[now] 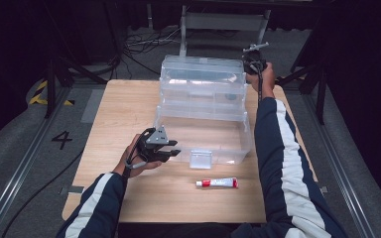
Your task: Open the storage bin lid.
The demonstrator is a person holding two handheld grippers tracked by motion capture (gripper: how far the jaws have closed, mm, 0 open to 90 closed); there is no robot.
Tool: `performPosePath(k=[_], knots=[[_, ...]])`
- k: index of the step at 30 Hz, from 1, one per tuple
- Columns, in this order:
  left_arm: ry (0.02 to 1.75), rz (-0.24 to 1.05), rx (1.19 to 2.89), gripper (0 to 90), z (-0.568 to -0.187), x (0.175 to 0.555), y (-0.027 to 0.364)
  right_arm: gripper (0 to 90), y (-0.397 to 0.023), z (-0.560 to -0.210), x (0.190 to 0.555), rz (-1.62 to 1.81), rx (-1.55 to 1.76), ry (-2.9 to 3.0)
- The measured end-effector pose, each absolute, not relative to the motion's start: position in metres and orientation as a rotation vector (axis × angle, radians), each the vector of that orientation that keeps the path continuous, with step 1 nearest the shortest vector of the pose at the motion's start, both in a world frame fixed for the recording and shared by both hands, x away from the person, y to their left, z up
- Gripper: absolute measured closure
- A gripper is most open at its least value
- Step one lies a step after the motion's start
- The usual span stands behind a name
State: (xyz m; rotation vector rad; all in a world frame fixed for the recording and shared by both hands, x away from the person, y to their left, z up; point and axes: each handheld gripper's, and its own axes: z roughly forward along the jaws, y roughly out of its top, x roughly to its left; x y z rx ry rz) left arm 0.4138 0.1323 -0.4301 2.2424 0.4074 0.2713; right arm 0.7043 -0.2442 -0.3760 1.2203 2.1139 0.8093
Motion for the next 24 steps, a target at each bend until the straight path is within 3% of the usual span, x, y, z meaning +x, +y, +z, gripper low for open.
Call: performPosePath(k=[10,12,17,24], knots=[[0.413,0.271,2.246,64.0,-0.430,0.413,0.131,75.6,-0.246,-0.382,0.704,0.807,1.251,2.146],[0.414,0.262,2.247,64.6,-0.429,0.412,0.131,67.8,-0.246,-0.380,0.704,0.787,1.249,2.135],[0.399,0.248,2.253,66.9,-0.429,0.411,0.128,58.3,-0.250,-0.377,0.701,0.768,1.269,2.132],[0.407,0.260,2.250,66.6,-0.429,0.410,0.127,58.4,-0.259,-0.357,0.685,0.828,1.252,2.103]])
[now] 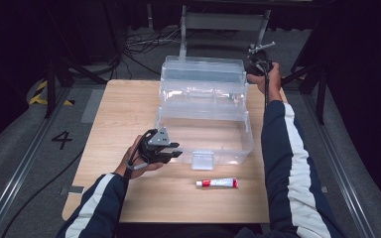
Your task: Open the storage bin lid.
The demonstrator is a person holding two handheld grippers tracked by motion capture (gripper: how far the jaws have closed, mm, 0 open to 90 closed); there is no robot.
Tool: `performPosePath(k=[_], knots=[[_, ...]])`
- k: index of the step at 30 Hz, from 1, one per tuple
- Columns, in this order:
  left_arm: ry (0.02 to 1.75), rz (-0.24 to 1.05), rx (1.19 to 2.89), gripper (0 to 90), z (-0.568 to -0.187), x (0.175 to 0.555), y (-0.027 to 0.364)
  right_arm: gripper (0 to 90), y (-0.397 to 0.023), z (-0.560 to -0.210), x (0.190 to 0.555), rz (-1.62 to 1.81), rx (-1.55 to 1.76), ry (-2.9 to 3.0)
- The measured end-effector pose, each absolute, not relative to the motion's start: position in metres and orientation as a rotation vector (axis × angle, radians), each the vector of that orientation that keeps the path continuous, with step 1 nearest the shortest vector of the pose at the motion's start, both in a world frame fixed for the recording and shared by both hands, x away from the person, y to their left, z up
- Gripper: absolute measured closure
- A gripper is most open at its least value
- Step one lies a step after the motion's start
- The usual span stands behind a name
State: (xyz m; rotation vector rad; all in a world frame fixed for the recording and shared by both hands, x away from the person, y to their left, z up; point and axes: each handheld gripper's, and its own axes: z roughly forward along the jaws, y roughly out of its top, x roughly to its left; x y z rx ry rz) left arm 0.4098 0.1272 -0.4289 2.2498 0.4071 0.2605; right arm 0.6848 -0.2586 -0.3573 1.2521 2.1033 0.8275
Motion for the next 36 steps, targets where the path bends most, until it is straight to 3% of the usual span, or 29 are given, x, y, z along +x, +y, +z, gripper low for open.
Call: performPosePath(k=[12,36], knots=[[0.405,0.252,2.254,67.5,-0.429,0.410,0.127,58.1,-0.267,-0.326,0.624,0.941,1.131,2.125],[0.419,0.272,2.263,66.5,-0.428,0.408,0.124,55.2,-0.291,-0.316,0.512,1.073,0.911,2.183]])
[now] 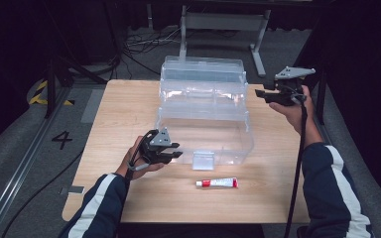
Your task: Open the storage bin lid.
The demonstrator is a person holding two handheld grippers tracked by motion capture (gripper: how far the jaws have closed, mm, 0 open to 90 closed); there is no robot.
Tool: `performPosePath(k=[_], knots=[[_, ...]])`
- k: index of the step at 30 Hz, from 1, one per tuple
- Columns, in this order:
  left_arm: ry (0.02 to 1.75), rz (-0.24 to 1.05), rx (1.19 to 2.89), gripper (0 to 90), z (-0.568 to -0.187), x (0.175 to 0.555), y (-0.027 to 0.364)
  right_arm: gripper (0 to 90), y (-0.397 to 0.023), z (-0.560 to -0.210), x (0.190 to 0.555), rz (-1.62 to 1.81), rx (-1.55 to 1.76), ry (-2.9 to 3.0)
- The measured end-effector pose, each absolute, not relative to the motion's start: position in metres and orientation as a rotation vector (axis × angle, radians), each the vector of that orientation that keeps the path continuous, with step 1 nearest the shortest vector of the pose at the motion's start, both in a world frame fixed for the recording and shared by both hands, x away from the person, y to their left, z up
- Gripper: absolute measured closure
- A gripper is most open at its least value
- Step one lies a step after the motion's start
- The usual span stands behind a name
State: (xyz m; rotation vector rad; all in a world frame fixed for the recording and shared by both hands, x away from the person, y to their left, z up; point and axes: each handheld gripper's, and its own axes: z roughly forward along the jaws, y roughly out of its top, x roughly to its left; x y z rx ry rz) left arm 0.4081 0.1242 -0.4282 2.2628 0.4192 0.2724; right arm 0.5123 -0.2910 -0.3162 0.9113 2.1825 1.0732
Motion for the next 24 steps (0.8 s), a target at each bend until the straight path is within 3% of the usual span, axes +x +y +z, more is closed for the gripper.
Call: performPosePath(k=[24], knots=[[0.429,0.313,2.265,65.1,-0.427,0.405,0.122,52.5,-0.283,-0.355,0.380,1.116,0.594,2.407]])
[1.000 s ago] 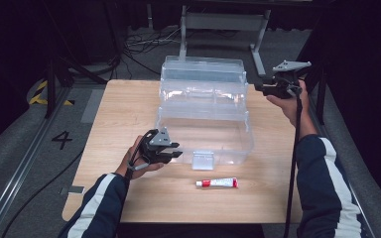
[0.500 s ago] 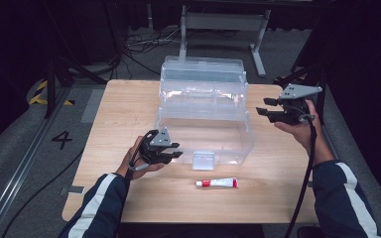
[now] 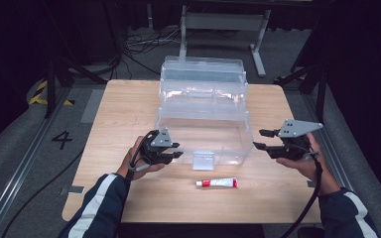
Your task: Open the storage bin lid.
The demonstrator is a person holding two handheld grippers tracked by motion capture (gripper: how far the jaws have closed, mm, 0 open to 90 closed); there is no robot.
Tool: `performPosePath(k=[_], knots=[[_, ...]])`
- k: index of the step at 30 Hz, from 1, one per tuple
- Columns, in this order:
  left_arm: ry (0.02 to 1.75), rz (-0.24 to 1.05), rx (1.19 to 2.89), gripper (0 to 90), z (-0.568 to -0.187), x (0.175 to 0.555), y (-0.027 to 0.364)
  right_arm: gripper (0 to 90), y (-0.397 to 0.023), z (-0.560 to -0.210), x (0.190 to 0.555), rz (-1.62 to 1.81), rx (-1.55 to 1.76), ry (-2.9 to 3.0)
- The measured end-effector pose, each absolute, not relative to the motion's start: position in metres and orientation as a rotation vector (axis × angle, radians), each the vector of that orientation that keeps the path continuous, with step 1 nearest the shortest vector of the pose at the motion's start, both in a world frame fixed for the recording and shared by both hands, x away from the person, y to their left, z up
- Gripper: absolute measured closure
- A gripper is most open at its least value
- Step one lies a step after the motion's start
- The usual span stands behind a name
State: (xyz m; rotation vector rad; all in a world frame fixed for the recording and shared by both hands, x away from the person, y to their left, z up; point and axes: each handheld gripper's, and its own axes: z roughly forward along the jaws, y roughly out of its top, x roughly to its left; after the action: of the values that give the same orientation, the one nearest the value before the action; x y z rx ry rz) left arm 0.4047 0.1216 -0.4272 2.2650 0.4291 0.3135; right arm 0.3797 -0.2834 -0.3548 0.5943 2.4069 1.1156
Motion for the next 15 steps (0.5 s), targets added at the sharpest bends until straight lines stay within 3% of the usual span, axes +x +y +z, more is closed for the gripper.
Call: performPosePath(k=[12,15], knots=[[0.440,0.405,2.207,38.2,-0.406,0.386,0.127,51.4,-0.253,-0.385,0.347,1.087,0.474,2.574],[0.440,0.421,2.209,35.7,-0.403,0.381,0.130,51.1,-0.243,-0.393,0.347,1.062,0.457,2.611]])
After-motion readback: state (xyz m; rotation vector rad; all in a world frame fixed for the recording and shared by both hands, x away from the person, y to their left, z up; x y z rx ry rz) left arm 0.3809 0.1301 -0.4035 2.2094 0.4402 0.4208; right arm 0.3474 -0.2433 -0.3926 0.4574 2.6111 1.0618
